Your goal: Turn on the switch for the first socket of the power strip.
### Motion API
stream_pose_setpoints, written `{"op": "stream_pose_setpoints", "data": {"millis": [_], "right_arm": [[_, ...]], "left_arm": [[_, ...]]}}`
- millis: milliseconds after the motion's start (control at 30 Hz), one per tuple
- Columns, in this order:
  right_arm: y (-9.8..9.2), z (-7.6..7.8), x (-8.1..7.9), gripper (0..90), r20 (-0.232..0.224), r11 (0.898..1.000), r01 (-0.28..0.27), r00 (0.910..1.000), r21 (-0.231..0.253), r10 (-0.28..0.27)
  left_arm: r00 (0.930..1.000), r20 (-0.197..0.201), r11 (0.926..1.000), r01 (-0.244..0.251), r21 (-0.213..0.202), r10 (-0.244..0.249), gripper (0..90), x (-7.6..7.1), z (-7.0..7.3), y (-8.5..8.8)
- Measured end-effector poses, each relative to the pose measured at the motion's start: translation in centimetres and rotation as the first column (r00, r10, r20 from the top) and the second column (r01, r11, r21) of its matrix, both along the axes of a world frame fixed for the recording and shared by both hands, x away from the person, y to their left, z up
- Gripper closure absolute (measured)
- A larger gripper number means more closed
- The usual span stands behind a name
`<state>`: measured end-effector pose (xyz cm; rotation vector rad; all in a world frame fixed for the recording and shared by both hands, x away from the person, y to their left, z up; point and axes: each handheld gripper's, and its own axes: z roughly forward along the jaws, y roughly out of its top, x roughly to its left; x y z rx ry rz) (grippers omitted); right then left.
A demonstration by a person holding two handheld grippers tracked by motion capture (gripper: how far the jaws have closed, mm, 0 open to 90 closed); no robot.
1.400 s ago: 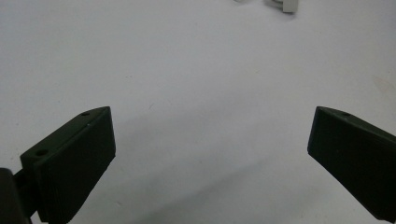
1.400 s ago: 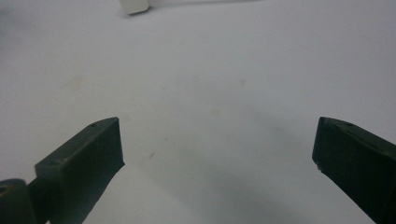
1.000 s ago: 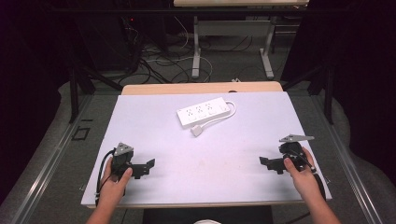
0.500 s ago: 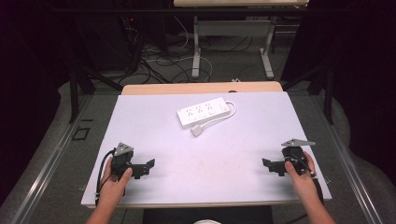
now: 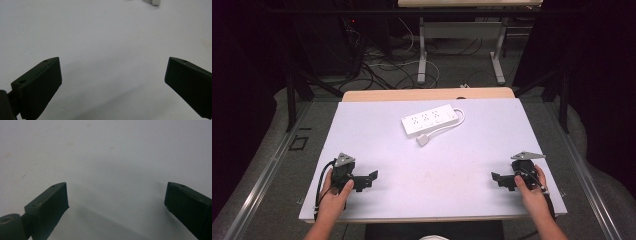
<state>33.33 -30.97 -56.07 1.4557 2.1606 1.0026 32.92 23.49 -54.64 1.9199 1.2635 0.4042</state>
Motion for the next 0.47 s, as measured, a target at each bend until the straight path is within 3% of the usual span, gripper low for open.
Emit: {"op": "stream_pose_setpoints", "data": {"millis": [467], "right_arm": [[0.32, -0.17, 0.04, 5.4, -0.01, 1.0, -0.006, 0.9999, 0.016, 0.006]], "left_arm": [[1.0, -0.002, 0.9999, -0.009, -0.011, 0.009, 0.8, 0.0, -0.07, -0.04]]}}
